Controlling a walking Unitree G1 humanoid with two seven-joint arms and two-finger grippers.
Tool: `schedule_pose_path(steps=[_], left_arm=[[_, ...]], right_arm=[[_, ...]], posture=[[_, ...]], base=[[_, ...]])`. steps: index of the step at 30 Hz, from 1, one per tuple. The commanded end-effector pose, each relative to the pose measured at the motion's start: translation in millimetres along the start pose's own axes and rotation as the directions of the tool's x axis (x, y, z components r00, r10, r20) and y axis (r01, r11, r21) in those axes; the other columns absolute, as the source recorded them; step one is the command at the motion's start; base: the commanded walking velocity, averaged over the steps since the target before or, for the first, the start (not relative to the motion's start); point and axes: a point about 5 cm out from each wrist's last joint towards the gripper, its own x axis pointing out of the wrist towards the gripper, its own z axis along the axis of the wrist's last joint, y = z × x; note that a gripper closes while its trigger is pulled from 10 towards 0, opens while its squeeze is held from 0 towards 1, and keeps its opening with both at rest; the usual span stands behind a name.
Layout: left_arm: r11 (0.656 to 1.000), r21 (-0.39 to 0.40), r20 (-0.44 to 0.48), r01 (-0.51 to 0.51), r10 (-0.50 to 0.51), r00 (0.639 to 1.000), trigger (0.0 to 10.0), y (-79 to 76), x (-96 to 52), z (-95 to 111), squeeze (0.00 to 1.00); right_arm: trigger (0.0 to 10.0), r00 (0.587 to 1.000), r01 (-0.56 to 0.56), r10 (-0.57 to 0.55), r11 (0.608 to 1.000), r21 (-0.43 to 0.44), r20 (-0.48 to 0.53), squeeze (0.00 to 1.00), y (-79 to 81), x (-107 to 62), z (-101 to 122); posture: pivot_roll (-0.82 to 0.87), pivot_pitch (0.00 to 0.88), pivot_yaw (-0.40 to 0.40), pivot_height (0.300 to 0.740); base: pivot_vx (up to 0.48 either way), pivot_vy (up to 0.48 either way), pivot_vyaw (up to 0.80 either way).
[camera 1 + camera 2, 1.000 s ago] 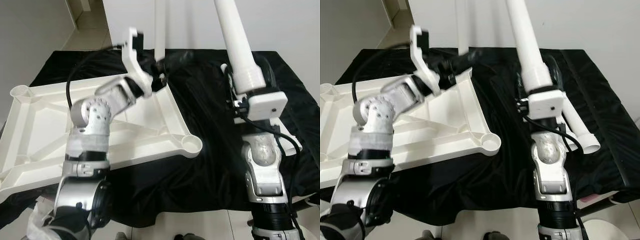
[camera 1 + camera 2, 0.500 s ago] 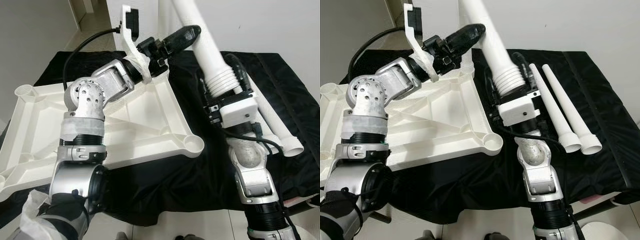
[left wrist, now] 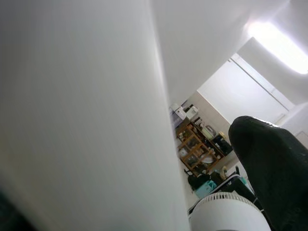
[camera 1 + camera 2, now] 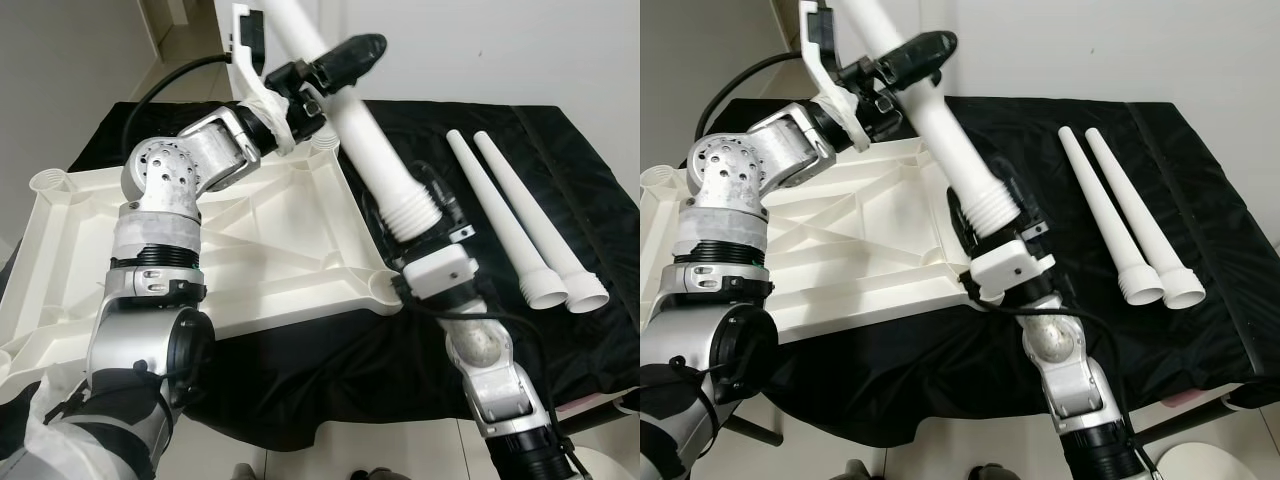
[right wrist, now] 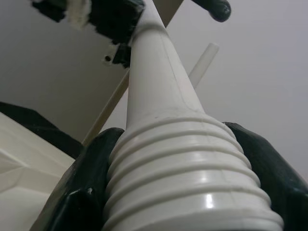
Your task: Building children table
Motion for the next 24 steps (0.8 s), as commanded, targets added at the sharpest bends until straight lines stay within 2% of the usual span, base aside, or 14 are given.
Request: schedule_pose_path(steps=[1,4,5,17,19,20,21,23,24], left_arm=[[0.977,0.034,0.024,0.21,-0.211,0.977,10.0,-16.5,1.8,11,0.0],[0.978,0.045,0.027,0.201,-0.203,0.979,9.8,-15.6,1.4,12,0.0],[0.983,0.042,0.035,0.179,-0.181,0.983,0.0,-12.6,1.2,14,0.0],[0.995,0.025,0.059,0.098,-0.1,0.993,0.0,-0.6,1.2,20,0.0],[0.996,0.027,0.065,0.084,-0.085,0.994,0.0,1.7,0.7,20,0.0],[0.996,0.03,0.065,0.079,-0.081,0.995,0.0,2.2,0.7,21,0.0],[0.997,0.037,0.062,0.066,-0.069,0.996,3.8,3.1,0.9,21,0.0],[0.997,0.037,0.062,0.066,-0.069,0.996,3.8,3.1,0.9,21,0.0],[0.997,0.053,0.057,0.052,-0.055,0.997,10.0,4.2,1.2,21,0.0]], right_arm=[[10.0,0.998,-0.044,0.044,0.999,-0.007,-0.038,0.0,9.0,-8.7,-6],[10.0,0.998,-0.044,0.044,0.999,-0.009,-0.045,0.0,9.4,-10.5,-8],[10.0,0.998,-0.04,0.04,0.999,-0.008,-0.053,0.0,9.1,-11.7,-9],[10.0,0.997,-0.022,0.022,1.0,0.006,-0.074,0.0,11.3,-15.6,-15],[10.0,0.995,0.005,-0.001,0.999,0.034,-0.096,0.0,11.4,-16.6,-17],[10.0,0.993,0.027,-0.017,0.996,0.083,-0.115,0.0,11.0,-17.4,-19],[10.0,0.99,0.055,-0.038,0.991,0.12,-0.136,1.0,9.6,-18.3,-21],[10.0,0.99,0.055,-0.038,0.991,0.12,-0.136,1.0,9.6,-18.3,-21],[10.0,0.985,0.085,-0.059,0.983,0.162,-0.162,1.0,8.3,-19.4,-23]], posture=[[-0.1,0.078,0.068,0.74],[-0.1,0.078,0.068,0.74],[-0.1,0.079,0.069,0.74],[-0.1,0.082,0.061,0.74],[-0.1,0.082,0.059,0.74],[-0.1,0.084,0.058,0.74],[-0.1,0.083,0.058,0.74],[-0.1,0.083,0.058,0.74],[-0.1,0.087,0.059,0.74]], base=[[0.0,0.0,0.0],[0.0,0.0,0.0],[0.0,0.0,0.0],[0.0,0.0,0.0],[0.0,0.0,0.0],[0.0,0.0,0.0],[0.0,0.0,0.0],[0.0,0.0,0.0],[0.0,0.0,0.0]])
